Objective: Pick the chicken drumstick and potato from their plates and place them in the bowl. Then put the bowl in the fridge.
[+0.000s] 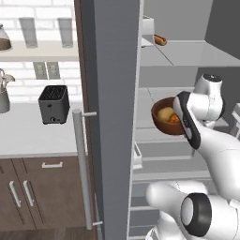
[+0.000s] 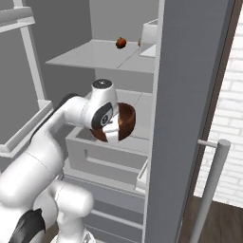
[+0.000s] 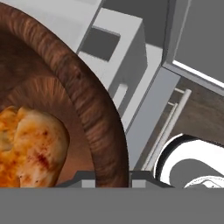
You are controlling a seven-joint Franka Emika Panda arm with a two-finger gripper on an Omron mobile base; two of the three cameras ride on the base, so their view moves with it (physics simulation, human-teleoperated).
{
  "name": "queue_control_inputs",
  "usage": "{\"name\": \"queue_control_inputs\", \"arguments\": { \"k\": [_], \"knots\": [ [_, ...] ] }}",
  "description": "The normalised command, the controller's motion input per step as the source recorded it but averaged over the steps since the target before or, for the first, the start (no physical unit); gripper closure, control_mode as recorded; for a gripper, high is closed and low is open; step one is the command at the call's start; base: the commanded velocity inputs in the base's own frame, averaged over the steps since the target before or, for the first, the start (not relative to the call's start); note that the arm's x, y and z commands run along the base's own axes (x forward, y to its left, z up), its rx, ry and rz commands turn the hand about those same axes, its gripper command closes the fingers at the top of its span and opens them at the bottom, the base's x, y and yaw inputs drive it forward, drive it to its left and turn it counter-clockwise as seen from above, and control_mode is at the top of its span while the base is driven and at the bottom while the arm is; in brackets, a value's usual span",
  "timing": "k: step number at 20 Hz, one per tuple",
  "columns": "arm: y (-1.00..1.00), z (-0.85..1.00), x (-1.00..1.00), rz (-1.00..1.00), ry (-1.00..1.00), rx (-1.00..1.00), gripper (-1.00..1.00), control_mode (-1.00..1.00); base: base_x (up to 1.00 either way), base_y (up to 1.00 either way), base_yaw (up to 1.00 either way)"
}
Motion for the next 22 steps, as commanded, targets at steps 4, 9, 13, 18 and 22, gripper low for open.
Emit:
{"name": "queue_control_inputs", "arguments": {
  "k": [4,9,13,18,22],
  "knots": [
    [0.37,-0.07,0.86,0.00,0.00,0.02,1.00,-1.00,0.00,0.00,0.00],
    [0.09,-0.18,0.51,0.00,-0.08,0.16,1.00,-1.00,0.00,0.00,0.00],
    [0.00,-0.12,0.05,0.00,-0.20,0.25,1.00,-1.00,0.00,0.00,0.00],
    [0.01,-0.28,0.44,-0.01,-0.07,0.01,1.00,-1.00,0.00,0.00,0.00],
    [0.00,-0.37,0.48,0.00,-0.06,0.00,1.00,-1.00,0.00,0.00,0.00]
  ]
}}
